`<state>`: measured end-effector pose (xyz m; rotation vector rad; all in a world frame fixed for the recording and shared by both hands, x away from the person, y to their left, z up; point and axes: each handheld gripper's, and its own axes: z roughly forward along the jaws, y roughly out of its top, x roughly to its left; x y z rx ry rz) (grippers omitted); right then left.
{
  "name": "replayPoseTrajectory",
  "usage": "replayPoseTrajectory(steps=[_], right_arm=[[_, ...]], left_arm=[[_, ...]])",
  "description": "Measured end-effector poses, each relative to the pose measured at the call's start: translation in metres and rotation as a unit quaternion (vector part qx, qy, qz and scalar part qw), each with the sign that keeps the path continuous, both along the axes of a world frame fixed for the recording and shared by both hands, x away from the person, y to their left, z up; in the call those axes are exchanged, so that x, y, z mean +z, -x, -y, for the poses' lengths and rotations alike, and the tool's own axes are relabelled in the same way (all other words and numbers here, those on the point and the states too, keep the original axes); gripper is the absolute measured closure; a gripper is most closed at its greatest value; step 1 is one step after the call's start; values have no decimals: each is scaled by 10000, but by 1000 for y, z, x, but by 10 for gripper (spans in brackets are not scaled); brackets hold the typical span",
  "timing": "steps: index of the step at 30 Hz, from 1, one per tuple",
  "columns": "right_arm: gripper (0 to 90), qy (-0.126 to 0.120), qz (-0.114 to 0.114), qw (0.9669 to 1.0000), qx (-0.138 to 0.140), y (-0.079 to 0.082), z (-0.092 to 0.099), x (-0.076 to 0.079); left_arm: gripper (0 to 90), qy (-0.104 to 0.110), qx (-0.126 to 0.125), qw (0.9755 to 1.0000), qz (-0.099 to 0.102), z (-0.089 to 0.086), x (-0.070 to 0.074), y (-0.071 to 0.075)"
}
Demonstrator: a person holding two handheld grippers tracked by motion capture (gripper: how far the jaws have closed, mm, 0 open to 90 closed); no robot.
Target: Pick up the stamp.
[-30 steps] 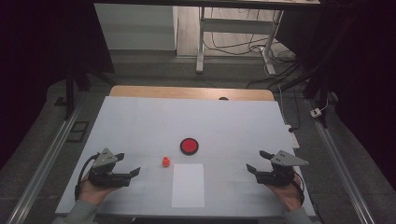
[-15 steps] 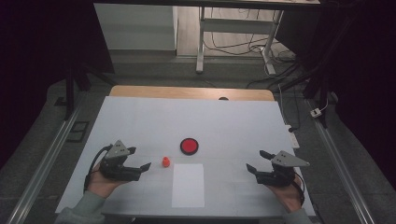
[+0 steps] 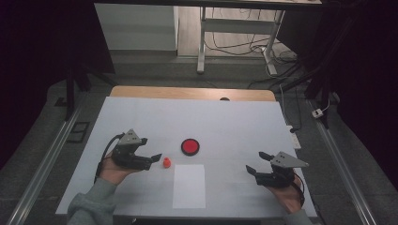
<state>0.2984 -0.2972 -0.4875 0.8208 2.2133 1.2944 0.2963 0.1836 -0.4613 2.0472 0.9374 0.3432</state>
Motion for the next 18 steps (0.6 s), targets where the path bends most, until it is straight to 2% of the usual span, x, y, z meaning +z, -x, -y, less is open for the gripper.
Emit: replayPoseTrajectory(steps=[4,6,11,14,18], right_arm=[[251,34,-20,10000,16,0,-2,-2],[255,52,-9,10000,37,1,-3,-2],[263,46,-73,9999,55,0,-3,-5],[268,127,-120,9998,46,-1,-5,-7],[271,156,-115,9998,43,-2,-6,-8]], left_arm=[[176,53,-64,10000,-13,5,-2,-2],[174,-105,-168,9998,-14,9,-5,-2],[175,-102,-244,9996,-66,12,-7,-3],[175,-146,-299,9994,-77,16,-9,-4],[183,5,-388,9991,-175,20,-18,-7]])
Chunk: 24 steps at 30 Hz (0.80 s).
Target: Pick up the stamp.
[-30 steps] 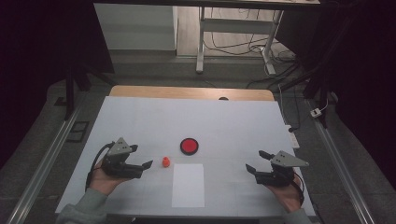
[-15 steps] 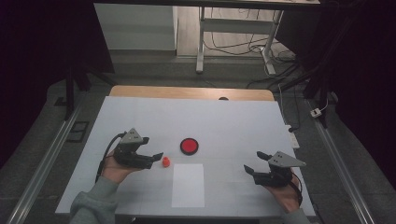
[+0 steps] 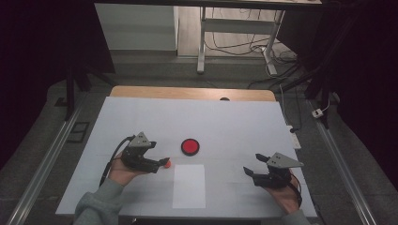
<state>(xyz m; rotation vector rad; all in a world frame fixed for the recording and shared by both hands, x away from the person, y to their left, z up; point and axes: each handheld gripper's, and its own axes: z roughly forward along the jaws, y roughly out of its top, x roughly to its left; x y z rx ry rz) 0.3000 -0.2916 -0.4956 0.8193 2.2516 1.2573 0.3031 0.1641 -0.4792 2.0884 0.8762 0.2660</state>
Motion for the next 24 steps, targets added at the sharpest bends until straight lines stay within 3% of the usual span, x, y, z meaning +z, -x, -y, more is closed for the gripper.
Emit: replayPoseTrajectory(steps=[10,12,14,18,21,24], right_arm=[[272,-1,-48,10000,18,-1,-1,-3],[273,-2,-53,10000,41,-1,-2,-3],[273,0,-63,10000,38,-1,-2,-4],[272,-4,-62,10000,52,-1,-2,-4],[273,34,-76,9999,58,-1,-2,-5],[273,41,-88,9999,52,-1,-2,-6]], left_arm=[[191,-410,-160,9990,-61,21,-17,-5],[205,-648,-184,9977,-13,23,-21,-5],[221,-726,-179,9972,6,22,-23,-4],[283,-711,-120,9974,1,18,-27,-4],[319,-639,-226,9977,-93,15,-33,-7],[349,-652,-264,9975,-43,16,-34,-7]])
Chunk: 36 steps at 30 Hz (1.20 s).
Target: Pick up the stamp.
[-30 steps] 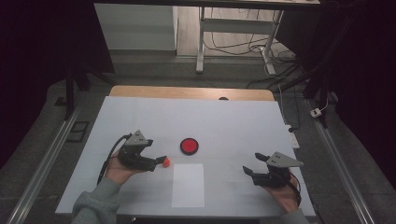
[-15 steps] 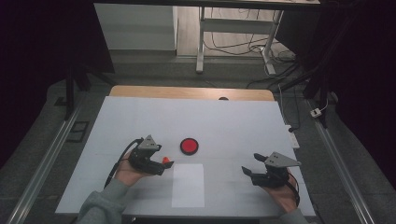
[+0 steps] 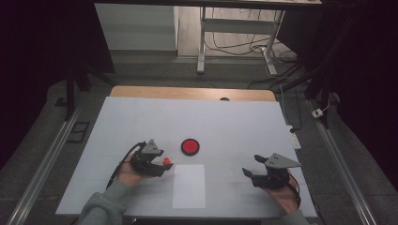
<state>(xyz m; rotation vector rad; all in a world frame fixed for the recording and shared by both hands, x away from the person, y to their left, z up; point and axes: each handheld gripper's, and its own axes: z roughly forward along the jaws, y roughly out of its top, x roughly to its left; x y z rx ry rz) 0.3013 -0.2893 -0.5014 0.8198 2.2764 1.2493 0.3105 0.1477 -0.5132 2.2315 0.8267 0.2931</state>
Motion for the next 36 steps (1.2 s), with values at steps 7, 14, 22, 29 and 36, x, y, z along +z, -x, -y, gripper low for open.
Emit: replayPoseTrajectory(steps=[7,14,22,29,36], right_arm=[[273,15,-10,10000,-29,0,1,-1],[274,38,-15,10000,-39,0,2,-1],[274,42,-9,10000,-48,0,2,-1],[276,41,-9,10000,-82,0,2,-1],[277,36,0,10000,-77,0,2,-1]], left_arm=[[419,-34,-2,10000,33,0,-3,-2],[471,0,20,10000,91,0,-4,-1],[539,17,32,9999,123,-1,-6,-2],[607,10,8,9998,181,-1,-6,-1],[642,-50,-17,9998,172,0,-9,-1]])
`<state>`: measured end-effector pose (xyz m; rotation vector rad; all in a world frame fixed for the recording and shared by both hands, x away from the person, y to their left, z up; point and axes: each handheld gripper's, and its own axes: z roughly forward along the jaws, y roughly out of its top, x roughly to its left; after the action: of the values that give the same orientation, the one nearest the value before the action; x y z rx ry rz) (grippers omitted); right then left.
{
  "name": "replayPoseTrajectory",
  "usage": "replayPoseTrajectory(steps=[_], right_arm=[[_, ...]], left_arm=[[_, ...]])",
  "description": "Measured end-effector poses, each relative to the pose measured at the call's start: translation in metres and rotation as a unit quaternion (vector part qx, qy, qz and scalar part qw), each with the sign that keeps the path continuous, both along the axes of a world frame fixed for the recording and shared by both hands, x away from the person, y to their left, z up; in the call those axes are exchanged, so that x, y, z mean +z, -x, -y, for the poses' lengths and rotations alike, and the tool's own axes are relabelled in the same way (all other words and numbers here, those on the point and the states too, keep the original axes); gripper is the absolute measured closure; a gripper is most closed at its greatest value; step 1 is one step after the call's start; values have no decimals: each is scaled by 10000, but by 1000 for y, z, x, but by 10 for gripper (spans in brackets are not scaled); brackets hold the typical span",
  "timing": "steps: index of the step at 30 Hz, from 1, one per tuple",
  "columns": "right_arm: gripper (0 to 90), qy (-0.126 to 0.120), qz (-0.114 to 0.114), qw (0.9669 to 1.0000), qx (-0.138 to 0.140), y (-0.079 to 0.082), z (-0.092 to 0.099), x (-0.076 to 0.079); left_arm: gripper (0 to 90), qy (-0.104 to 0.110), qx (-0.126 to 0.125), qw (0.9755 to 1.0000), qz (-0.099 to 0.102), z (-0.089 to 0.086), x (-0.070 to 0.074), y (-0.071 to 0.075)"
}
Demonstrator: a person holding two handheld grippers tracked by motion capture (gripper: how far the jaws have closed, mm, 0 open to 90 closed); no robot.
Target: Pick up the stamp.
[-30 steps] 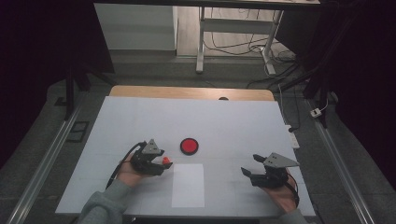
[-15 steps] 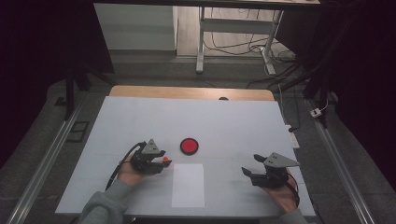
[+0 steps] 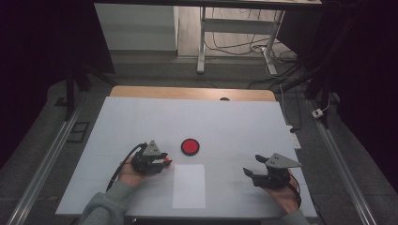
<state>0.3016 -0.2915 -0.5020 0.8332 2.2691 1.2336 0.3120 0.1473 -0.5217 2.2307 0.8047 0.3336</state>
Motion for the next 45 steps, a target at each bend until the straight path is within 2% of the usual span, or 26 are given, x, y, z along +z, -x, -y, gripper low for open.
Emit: replayPoseTrajectory(steps=[3,5,15,17,35,45], right_arm=[[277,3,-13,10000,-6,0,0,0],[277,1,-14,10000,-9,0,0,0],[277,14,3,10000,-3,0,0,0],[277,13,4,10000,-10,0,0,0],[281,32,45,10000,-33,0,0,1],[285,30,60,10000,-46,0,0,0]], left_arm=[[663,-27,-11,10000,5,1,-1,0],[709,-52,-17,10000,2,1,-2,0],[723,-46,-37,10000,2,1,-2,0],[723,-39,25,10000,-4,0,-2,0],[724,255,121,9996,100,-7,6,3],[724,527,160,9983,183,-14,16,7]])
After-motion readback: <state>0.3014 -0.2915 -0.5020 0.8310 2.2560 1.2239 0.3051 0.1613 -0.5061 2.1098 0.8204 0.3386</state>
